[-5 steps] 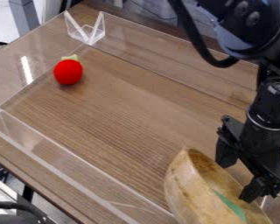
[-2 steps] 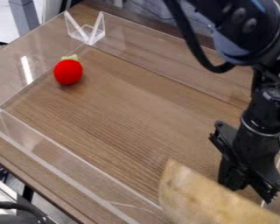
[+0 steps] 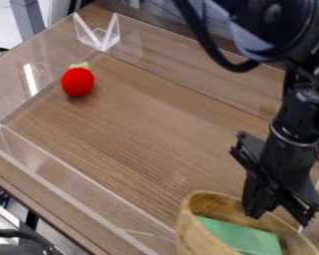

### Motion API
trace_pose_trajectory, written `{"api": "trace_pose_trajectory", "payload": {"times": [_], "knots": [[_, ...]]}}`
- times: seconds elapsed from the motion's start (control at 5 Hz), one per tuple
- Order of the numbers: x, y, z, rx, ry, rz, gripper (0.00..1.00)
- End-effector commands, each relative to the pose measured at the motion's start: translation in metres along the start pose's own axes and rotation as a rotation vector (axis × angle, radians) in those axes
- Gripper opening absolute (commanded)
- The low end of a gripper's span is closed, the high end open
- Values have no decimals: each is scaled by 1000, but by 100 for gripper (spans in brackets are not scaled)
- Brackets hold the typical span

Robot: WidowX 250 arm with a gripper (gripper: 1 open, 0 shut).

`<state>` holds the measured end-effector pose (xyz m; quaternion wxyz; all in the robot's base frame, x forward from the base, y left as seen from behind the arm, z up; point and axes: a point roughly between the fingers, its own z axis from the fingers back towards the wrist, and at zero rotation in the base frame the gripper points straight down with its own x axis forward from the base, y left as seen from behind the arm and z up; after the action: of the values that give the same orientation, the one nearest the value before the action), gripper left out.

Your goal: Put the green stick in the brown bowl

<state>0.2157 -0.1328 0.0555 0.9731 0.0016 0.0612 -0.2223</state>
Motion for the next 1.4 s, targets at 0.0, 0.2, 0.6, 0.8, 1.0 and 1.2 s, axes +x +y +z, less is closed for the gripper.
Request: {"api": "trace_pose_trajectory", "payload": {"times": [0.0,0.2,0.6,0.8,1.0,1.2], "knots": [[-3,-5,17,0,-46,0,0],[-8,-5,17,-1,-40,12,0],[-15,-3,17,-7,-26,36,0],[-17,-1,16,-9,-19,49,0],[-19,2,16,-10,-12,63,0],[-21,5,15,-11,-7,76,0]]}}
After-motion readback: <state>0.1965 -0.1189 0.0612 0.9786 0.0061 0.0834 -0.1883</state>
